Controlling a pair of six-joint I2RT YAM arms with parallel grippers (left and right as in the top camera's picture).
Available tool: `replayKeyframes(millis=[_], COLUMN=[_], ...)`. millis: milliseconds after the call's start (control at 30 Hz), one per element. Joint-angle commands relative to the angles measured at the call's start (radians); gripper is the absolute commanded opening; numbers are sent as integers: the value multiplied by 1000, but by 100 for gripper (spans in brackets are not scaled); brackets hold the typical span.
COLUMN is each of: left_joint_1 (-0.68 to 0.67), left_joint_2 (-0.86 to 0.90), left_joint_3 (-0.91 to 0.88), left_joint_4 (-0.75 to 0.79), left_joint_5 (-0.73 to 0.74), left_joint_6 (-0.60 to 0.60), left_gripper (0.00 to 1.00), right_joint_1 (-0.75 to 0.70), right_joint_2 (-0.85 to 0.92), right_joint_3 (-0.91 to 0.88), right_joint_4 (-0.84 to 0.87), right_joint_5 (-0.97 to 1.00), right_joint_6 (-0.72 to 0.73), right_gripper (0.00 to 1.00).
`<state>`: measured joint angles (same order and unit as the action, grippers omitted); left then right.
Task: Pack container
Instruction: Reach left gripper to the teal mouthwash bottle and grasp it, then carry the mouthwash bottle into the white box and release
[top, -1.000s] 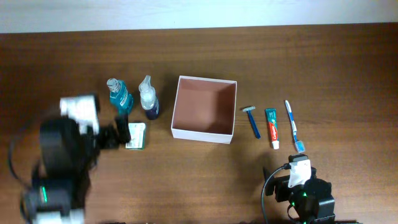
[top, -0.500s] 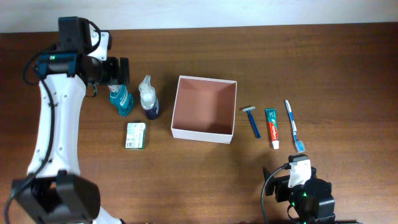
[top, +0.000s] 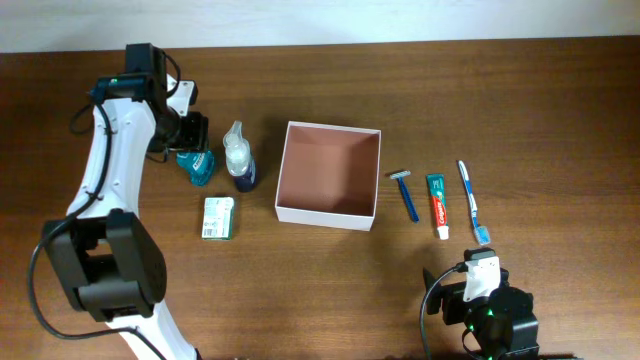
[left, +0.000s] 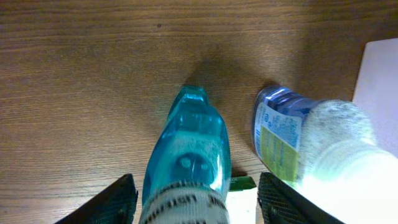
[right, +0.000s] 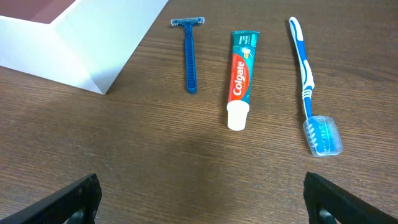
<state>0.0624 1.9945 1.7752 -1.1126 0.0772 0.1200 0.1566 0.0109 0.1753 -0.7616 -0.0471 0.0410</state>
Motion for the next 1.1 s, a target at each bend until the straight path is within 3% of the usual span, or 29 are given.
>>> replayKeyframes(millis=[0, 100, 267, 400, 567, 733, 1067], left_joint_1=[6, 6, 6, 6, 3, -64, -382], left_joint_2=[11, 23, 28, 21, -6, -57, -76], left_joint_3=[20, 19, 20, 71, 399, 695, 700], left_joint_4=[16, 16, 13, -42, -271, -445, -459], left_joint_5=[-15, -15, -15, -15, -14, -14, 80], left_joint_6=[10, 10, 10, 9, 5, -11, -85], left_gripper=[61, 59, 30, 19, 16, 4, 0], right_joint_1=[-7, -7, -7, -7, -7, -7, -7], right_joint_2=[-7, -8, -7, -8, -7, -7, -7], right_joint_3=[-8, -8, -8, -8, -8, -8, -8], right_joint_4=[-1, -1, -1, -1, -1, -1, -1], right_joint_5=[-2, -2, -2, -2, -2, -2, -2], right_joint_6=[-7, -7, -7, -7, -7, -7, -7], right_gripper=[99, 99, 99, 99, 99, 99, 99])
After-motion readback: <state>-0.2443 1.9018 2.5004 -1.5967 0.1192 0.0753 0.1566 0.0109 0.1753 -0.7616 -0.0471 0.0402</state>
